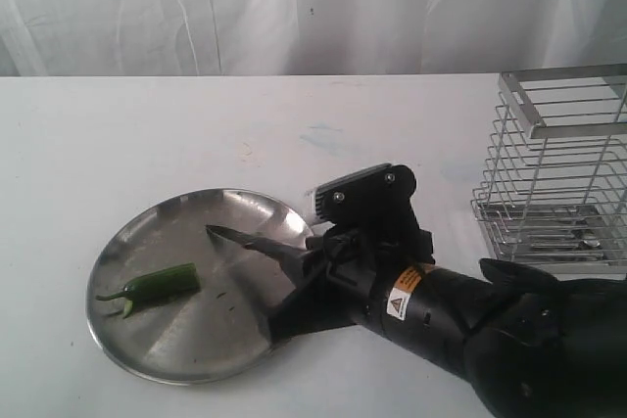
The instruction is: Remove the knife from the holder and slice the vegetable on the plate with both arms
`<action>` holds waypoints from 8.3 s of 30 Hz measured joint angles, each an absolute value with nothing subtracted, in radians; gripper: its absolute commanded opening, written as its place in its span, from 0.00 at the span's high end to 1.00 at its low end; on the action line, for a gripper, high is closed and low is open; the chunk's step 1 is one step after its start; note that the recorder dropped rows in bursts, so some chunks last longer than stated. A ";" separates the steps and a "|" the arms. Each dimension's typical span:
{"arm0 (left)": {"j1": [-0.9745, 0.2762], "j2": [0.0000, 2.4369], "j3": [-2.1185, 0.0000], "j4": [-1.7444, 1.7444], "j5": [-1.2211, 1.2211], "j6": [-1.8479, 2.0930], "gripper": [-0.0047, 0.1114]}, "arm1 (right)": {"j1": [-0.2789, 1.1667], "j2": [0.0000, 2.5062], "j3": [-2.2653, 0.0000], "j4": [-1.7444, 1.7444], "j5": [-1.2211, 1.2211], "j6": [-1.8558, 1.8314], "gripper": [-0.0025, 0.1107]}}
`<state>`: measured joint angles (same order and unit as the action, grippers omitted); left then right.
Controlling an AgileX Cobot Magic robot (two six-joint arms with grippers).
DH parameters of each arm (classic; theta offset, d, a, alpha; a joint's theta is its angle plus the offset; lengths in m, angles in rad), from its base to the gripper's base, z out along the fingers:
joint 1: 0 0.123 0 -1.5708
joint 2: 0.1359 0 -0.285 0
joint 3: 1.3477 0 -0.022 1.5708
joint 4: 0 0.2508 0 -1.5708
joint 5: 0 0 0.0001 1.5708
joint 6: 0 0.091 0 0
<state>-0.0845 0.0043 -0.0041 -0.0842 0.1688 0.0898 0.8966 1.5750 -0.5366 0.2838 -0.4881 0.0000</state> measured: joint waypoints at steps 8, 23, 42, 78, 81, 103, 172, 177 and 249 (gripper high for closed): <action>-0.084 0.004 -0.004 -0.084 0.169 0.090 0.96 | 0.897 1.579 -0.537 0.296 -0.279 0.000 0.96; -0.084 0.004 -0.004 -0.084 0.169 0.090 0.96 | 0.897 1.709 -0.537 0.319 -0.289 0.041 0.70; -0.084 0.004 -0.004 -0.084 0.169 0.090 0.96 | 0.897 1.636 -0.537 0.319 -0.325 0.086 0.51; -0.084 0.004 -0.004 -0.084 0.169 0.090 0.96 | 0.380 1.777 -1.107 0.816 1.156 -0.827 0.52; -0.084 0.004 -0.004 -0.084 0.169 0.090 0.96 | 0.380 1.789 -1.107 0.807 1.096 -0.834 0.52; -0.084 0.004 -0.004 -0.084 0.169 0.090 0.96 | 0.380 2.070 -1.110 0.997 1.135 -0.928 0.38; -0.084 0.004 -0.004 -0.084 0.169 0.090 0.96 | 0.428 2.105 -1.060 1.128 1.209 -0.906 0.81; -0.084 0.004 -0.004 -0.084 0.169 0.090 0.96 | 0.428 2.105 -1.060 1.127 1.209 -0.868 0.74; -0.084 0.004 -0.004 -0.084 0.169 0.090 0.96 | 1.143 1.954 -1.245 0.578 0.533 -0.050 0.79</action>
<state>-0.0845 0.0043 -0.0041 -0.0842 0.1688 0.0898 1.1430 1.9542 -1.2445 0.5777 0.5334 -0.0495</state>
